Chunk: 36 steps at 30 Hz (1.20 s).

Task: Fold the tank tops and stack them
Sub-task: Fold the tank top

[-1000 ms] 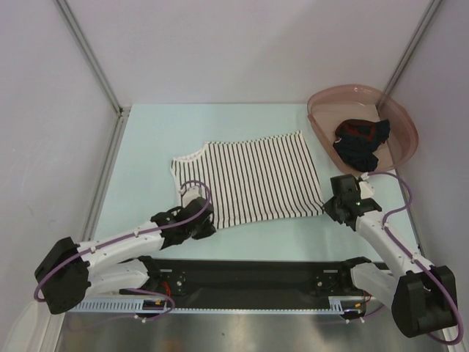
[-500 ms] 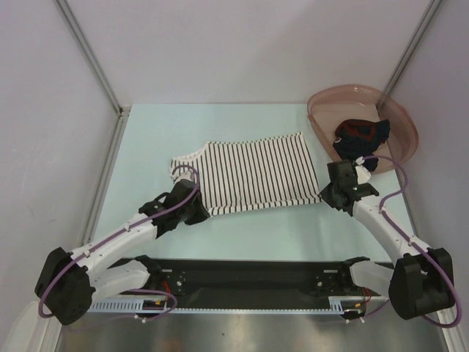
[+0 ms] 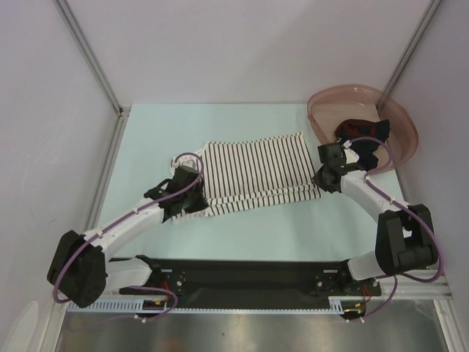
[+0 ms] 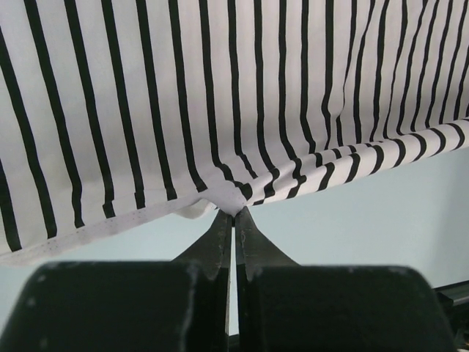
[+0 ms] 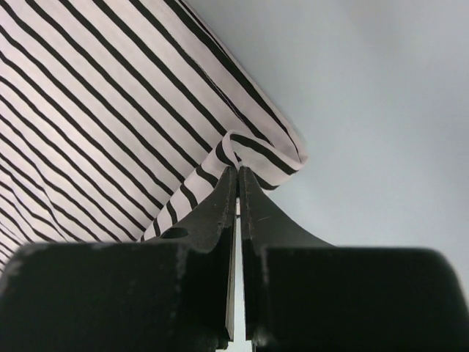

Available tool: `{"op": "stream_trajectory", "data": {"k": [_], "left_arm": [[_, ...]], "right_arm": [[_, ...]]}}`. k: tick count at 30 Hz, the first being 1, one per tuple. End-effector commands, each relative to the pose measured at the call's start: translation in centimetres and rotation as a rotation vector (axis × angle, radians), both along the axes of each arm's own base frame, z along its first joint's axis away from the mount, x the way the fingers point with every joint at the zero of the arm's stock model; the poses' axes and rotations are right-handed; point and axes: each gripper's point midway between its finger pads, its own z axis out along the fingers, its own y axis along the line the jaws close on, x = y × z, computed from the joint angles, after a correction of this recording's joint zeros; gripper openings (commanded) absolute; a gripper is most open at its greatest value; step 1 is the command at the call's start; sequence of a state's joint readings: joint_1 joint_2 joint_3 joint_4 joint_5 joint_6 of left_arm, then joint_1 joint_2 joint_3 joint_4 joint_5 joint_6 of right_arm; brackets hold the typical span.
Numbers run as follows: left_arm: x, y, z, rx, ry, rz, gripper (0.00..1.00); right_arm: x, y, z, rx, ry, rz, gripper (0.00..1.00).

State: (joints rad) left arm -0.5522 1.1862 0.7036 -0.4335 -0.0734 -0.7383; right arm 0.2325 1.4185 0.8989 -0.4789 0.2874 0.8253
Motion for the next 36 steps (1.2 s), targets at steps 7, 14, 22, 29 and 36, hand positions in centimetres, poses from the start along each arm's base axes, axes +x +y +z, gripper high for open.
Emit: {"op": "stream_trajectory", "data": {"k": [7, 14, 22, 29, 36], "left_arm": [[2.8, -0.2, -0.3, 0.025, -0.014, -0.016, 0.0], [4.1, -0.1, -1.0, 0.049, -0.016, 0.007, 0.01], [5.0, -0.2, -2.4, 0.07, 0.01, 0.01, 0.0], [5.4, 0.0, -3.0, 0.077, 0.012, 0.021, 0.0], [6.0, 0.4, -3.3, 0.091, 0.015, 0.026, 0.0]], "right_arm": [[4.8, -0.5, 2.5, -0.043, -0.087, -0.013, 0.0], [5.7, -0.9, 1.6, -0.039, -0.082, -0.036, 0.0], [7.2, -0.5, 0.1, 0.014, -0.096, -0.025, 0.0], [8.1, -0.3, -0.9, 0.023, -0.095, -0.025, 0.0], [8.5, -0.6, -1.2, 0.026, -0.095, -0.037, 0.0]]}}
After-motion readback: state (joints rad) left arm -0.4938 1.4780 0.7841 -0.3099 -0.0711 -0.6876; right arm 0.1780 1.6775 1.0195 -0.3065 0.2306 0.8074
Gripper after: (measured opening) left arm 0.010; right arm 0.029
